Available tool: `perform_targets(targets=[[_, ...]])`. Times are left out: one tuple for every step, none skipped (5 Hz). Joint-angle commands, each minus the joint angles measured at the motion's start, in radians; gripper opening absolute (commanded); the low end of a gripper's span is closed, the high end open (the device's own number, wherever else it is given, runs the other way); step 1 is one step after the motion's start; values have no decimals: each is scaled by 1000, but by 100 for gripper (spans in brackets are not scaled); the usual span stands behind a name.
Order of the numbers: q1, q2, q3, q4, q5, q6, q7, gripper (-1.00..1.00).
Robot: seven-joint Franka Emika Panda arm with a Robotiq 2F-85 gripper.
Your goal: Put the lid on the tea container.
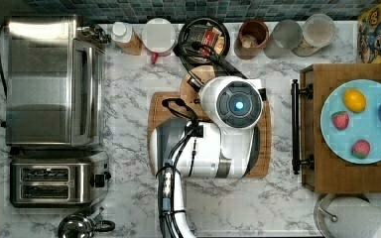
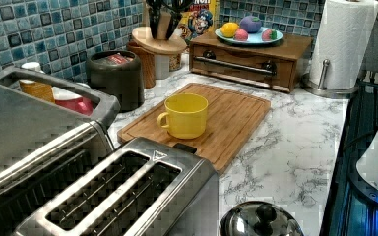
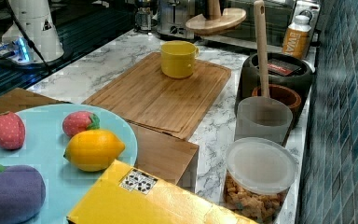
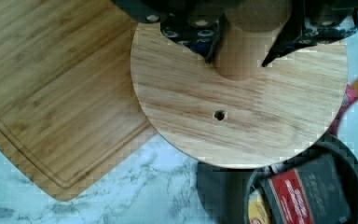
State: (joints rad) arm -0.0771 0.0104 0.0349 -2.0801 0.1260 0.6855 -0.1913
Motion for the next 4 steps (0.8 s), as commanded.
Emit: perform_targets(targets=[[21, 89, 13, 617, -92, -224, 79, -100], [98, 190, -59, 677, -120, -198, 98, -100], [66, 264, -19, 759, -129, -233, 109, -100], [82, 275, -34, 720, -122, -175, 95, -100]])
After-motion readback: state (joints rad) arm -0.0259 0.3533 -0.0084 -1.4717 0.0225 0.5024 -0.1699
